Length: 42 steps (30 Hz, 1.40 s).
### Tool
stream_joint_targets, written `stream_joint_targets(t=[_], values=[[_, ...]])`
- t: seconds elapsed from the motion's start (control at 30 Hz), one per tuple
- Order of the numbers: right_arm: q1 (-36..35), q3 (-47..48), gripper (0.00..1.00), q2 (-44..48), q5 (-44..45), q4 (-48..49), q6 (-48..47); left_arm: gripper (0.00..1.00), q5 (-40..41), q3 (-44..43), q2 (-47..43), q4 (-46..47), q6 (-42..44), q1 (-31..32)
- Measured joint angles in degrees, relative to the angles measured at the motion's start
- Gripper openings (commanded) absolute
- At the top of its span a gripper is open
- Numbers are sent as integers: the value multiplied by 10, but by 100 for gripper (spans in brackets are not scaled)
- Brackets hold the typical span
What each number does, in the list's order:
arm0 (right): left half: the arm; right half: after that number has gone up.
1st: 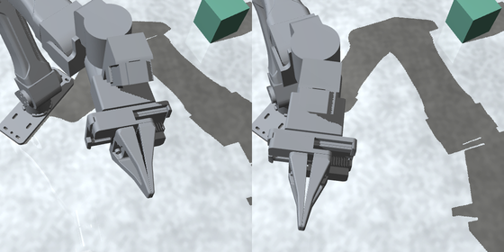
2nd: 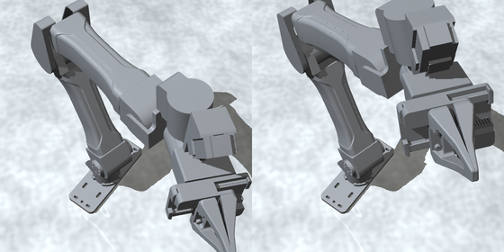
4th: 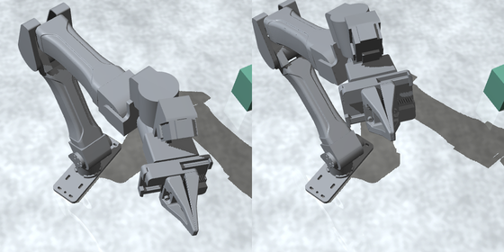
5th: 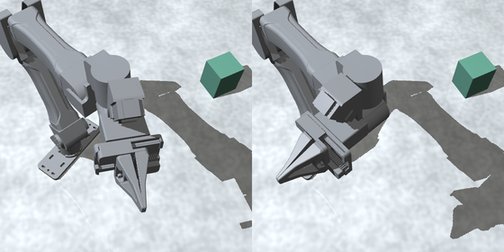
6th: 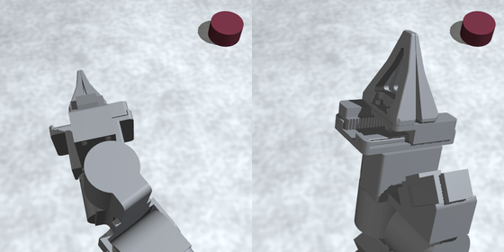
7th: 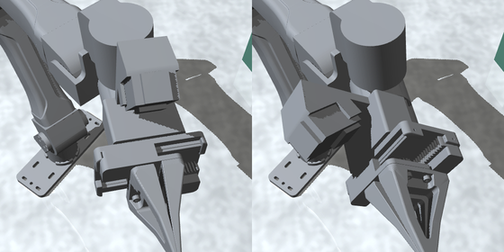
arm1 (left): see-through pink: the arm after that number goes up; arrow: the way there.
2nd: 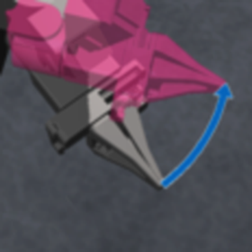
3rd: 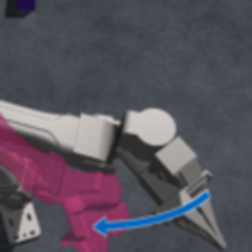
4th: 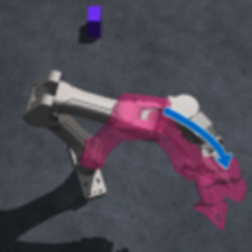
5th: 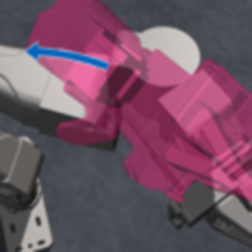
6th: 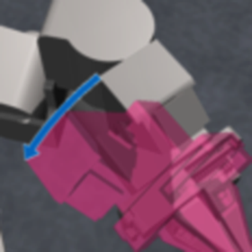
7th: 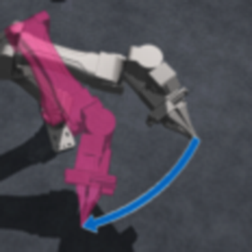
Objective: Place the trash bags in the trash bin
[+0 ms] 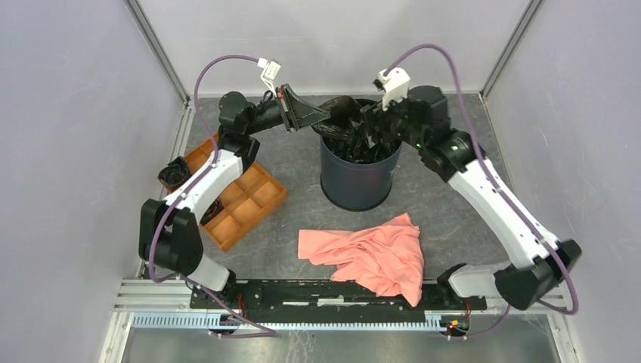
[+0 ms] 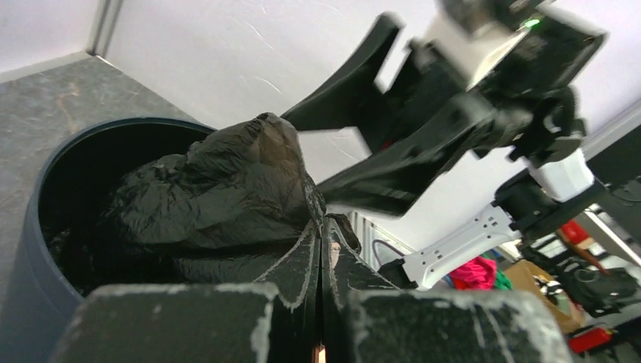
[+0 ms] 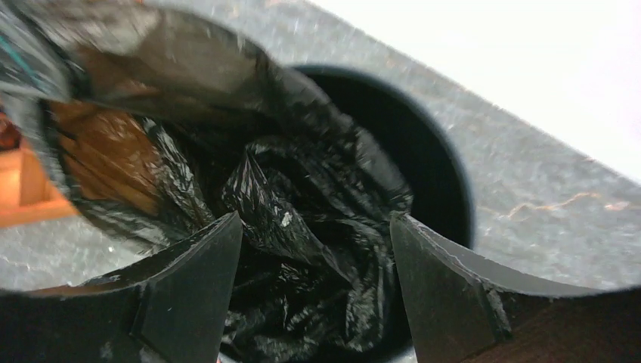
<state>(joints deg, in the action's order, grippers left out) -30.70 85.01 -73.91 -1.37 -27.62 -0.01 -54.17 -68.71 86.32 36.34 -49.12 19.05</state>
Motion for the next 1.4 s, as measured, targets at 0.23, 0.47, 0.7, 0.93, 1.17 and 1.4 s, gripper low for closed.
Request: stream_joint_targets(t=[0.23,0.47,0.7,0.93,1.17,1.4], values=[[-15,-52,68,-48,11,24,-22,5,-24,0,56,76,-87,-2],[-43,-74,3,-38,134,51,-45,22,8,-28,68,-8,-74,-8],[-32,-6,0,-31,152,27,-26,57,150,-115,56,-321,78,-26],[34,50,0,-33,61,3,32,85,285,-154,5,-503,173,-22],[87,54,1,-30,-34,-5,75,86,462,-156,-120,-589,197,107],[88,31,1,0,-75,2,83,65,622,-191,-97,-595,208,304]])
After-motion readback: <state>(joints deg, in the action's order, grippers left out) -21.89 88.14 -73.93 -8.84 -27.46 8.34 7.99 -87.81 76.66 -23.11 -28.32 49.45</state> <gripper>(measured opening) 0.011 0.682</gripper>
